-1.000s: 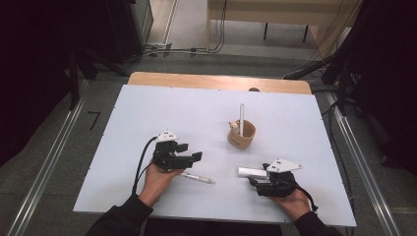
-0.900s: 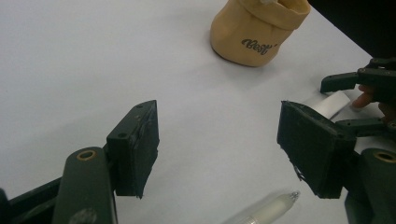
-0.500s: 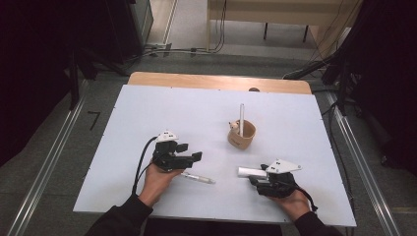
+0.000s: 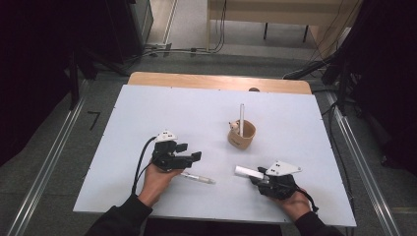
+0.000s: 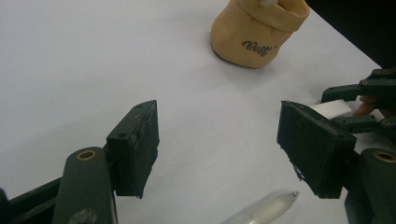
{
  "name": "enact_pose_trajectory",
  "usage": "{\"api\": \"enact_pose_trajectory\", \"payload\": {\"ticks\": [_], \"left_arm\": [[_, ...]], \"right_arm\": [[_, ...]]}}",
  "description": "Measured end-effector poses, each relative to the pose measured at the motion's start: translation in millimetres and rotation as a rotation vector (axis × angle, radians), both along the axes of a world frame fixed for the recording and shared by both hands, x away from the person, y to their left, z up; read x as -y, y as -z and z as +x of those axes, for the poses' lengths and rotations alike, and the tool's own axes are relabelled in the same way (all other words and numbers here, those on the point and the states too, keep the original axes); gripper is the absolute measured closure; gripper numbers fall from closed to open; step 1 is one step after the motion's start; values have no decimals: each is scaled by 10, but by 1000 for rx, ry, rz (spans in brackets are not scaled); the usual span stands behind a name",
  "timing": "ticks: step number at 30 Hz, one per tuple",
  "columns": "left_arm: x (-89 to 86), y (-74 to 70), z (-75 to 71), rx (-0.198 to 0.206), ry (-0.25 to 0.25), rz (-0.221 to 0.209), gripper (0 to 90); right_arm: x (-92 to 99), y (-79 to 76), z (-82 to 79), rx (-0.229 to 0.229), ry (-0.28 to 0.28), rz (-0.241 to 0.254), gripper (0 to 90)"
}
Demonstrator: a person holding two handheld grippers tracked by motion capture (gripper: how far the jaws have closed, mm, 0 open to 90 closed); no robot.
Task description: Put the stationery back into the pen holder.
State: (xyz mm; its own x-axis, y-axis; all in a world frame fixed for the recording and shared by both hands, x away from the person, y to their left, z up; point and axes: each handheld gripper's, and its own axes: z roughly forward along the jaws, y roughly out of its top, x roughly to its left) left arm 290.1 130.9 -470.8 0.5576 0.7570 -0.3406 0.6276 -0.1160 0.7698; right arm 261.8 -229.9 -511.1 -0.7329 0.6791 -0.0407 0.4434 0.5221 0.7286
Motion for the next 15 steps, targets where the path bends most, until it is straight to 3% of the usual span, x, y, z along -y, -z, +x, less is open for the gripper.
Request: {"api": "enact_pose_trajectory", "payload": {"ticks": [7,15], "left_arm": [[8,0,-2,-1,2,3,295],[24,4,-6,-9,12,-4,295]], "right_arm": [[-9,1,-19,11,-44,-4,677],[-15,-3,-24,6,-39,-4,691]]}}
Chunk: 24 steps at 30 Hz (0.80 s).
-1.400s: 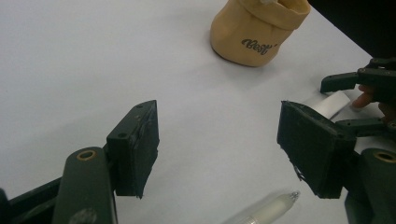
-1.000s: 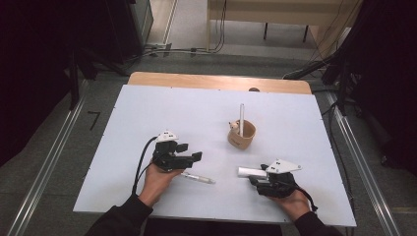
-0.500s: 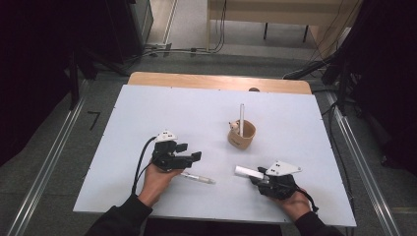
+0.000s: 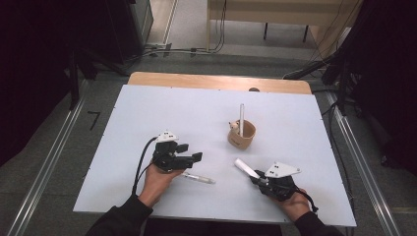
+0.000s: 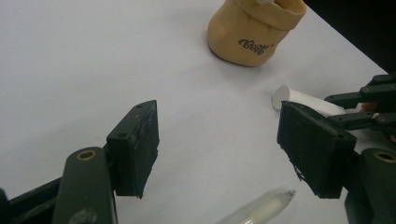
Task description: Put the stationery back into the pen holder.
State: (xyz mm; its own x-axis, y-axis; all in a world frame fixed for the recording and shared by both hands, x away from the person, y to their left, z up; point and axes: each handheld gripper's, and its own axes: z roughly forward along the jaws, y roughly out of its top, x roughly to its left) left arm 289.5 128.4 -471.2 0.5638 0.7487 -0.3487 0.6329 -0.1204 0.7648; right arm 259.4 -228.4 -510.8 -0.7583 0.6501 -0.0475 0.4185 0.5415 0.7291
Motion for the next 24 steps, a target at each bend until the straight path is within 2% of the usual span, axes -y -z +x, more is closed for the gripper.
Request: {"api": "enact_pose_trajectory", "payload": {"ticks": [7,10,17,21,24], "left_arm": [[8,3,-1,-6,8,-10,294],[13,4,0,-12,13,-20,295],[77,13,-6,-27,37,-32,294],[116,15,-2,-39,51,-49,296],[155,21,8,-60,69,-73,297]], "right_arm": [[13,-17,12,-11,32,15,695],[47,-37,19,-16,52,39,695],[20,-103,-32,14,43,79,694],[-16,-130,-58,44,26,79,695],[-18,-137,-56,41,34,89,694]]}}
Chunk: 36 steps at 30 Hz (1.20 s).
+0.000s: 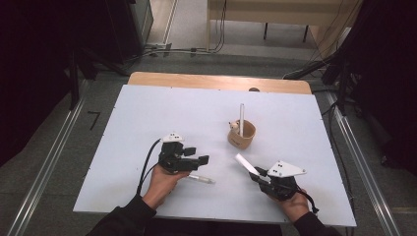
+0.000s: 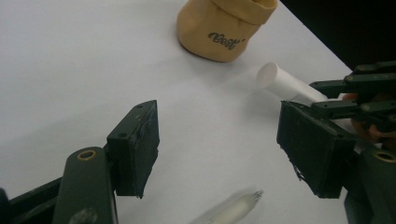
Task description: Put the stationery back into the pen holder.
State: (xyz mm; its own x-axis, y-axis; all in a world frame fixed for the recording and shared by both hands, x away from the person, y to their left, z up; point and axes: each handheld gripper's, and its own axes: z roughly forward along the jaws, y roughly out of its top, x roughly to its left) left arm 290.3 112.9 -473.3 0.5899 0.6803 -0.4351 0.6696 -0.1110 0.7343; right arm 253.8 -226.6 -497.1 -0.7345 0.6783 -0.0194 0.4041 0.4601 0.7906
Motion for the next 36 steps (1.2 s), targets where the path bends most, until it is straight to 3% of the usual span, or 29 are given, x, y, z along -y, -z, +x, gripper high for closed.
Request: {"api": "enact_pose_trajectory", "payload": {"ticks": [7,13,22,29,36], "left_arm": [[136,-4,21,0,15,-6,279],[247,0,41,-12,36,-37,244],[453,1,7,22,101,-31,187],[515,16,24,-4,107,-60,189],[556,21,40,-20,110,-84,215]], "right_arm": [[-45,-36,-23,28,-18,16,694],[-95,-57,-43,57,-39,19,694],[-176,-89,-78,96,-64,25,694],[-254,-109,-104,135,-98,38,693],[-312,-110,-98,144,-111,47,693]]}}
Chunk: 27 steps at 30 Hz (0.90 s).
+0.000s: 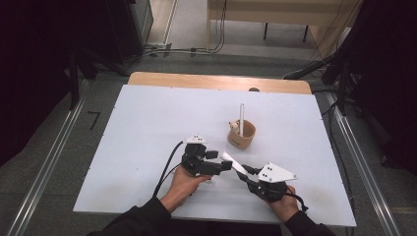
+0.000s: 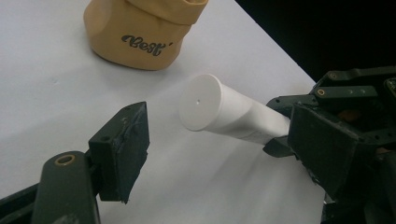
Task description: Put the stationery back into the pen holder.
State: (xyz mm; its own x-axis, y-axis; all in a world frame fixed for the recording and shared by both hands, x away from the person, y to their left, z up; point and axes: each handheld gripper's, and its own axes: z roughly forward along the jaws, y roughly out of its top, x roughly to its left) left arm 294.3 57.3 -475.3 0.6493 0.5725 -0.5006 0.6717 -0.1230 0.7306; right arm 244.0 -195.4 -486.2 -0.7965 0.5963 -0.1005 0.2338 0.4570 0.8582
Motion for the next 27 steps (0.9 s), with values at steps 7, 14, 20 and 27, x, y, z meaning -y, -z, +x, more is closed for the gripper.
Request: {"api": "enact_pose_trajectory", "payload": {"ticks": [7,14,20,27], "left_arm": [[21,9,27,-21,-4,-27,264],[27,19,44,-53,5,-69,344],[27,30,60,-76,14,-95,406],[7,44,89,-106,9,-116,454]], "right_arm": [[-35,-4,-10,12,-11,6,693],[-29,-7,-14,23,-5,16,693],[-24,-10,-15,30,-7,17,692],[-24,-8,-14,29,-5,17,692]]}}
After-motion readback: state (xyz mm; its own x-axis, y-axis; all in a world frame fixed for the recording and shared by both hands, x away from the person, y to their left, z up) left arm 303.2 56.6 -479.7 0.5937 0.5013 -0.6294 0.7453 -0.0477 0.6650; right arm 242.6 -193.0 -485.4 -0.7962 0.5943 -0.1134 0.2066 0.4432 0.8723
